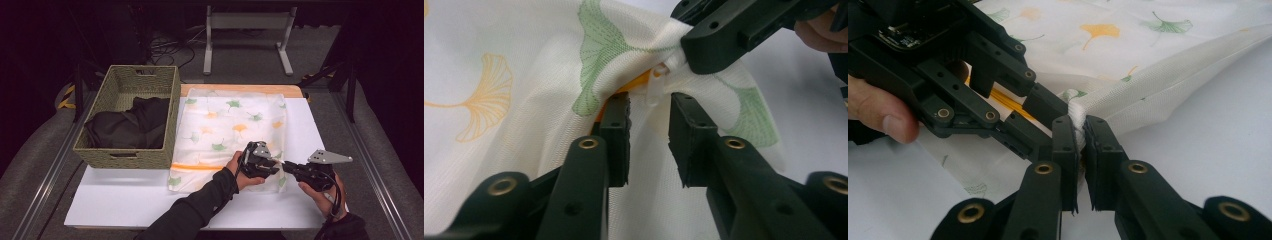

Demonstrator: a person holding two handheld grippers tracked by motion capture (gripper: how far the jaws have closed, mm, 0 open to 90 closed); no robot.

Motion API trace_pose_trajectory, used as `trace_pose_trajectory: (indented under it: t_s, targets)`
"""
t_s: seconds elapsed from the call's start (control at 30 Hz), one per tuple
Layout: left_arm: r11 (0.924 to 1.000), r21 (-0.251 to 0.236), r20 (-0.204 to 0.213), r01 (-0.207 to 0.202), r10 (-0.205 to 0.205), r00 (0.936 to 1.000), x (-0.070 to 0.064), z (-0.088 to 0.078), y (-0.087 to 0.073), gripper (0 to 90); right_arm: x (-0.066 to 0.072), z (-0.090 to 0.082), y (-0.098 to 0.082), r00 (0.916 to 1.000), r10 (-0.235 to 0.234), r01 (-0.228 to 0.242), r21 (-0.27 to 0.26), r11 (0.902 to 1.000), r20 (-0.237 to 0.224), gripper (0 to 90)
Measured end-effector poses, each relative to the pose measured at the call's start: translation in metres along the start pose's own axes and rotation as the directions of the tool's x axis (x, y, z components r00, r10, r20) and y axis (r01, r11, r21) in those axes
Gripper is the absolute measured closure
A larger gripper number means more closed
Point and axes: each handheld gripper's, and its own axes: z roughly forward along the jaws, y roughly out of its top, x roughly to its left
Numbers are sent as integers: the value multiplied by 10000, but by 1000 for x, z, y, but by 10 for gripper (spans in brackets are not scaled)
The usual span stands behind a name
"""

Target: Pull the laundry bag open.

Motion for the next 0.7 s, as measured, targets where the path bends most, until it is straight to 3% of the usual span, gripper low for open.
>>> trace_pose_trajectory:
  t_s: [0.2,0.27,0.33,0.43,0.63,0.7]
  targets:
    - [9998,-197,5,31,-30,10000,0,2,1,686,2,0,0,9999,-34,34,39,10000,-167,845]
    - [9998,-186,-22,77,-78,10000,-2,2,1,725,2,0,0,9998,-42,43,49,10000,-184,845]
    - [9999,-155,13,-68,68,10000,-3,2,1,819,2,-1,-2,9999,-37,38,68,10000,-131,843]
    - [9998,-64,-80,-214,213,9997,-6,3,2,839,1,-1,-2,10000,19,-19,60,10000,-66,843]
    - [9986,-499,98,161,-156,9998,-4,-4,0,883,1,-2,-4,10000,-53,53,80,10000,57,842]
    - [9988,-483,75,118,-114,9999,-5,-4,1,886,0,-1,-5,10000,42,-42,81,10000,24,843]
